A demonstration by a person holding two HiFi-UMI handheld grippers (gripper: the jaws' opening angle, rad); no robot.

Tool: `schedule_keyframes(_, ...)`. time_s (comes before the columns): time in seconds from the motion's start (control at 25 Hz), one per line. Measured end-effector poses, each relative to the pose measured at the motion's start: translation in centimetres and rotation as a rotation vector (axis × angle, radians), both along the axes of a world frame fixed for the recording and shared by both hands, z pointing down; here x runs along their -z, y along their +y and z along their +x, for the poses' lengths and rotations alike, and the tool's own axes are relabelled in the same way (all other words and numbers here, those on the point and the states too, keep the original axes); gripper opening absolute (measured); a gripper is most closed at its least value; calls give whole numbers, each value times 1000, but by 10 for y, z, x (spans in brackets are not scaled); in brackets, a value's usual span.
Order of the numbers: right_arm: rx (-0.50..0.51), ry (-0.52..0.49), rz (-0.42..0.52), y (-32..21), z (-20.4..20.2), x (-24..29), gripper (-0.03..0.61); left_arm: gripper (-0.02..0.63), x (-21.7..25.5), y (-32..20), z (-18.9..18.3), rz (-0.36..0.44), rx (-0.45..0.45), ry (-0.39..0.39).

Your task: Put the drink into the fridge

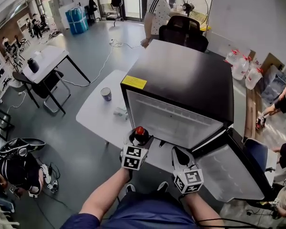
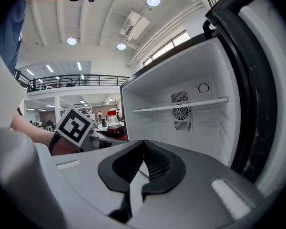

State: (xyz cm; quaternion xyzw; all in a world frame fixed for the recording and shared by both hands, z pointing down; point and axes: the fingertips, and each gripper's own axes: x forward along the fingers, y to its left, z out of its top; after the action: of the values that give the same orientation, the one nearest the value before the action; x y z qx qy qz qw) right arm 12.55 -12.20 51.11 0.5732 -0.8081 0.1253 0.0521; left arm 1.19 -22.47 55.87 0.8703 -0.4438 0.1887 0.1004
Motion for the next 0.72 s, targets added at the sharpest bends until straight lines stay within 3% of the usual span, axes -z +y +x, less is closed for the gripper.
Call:
schedule_keyframes(0.36, 74, 9, -50, 11, 21, -23, 6, 314, -20, -42, 33, -10, 82, 1)
schedule_keyframes(0.72, -44, 0, -76, 15, 35, -27, 6, 314, -37, -90, 45, -33, 90, -9)
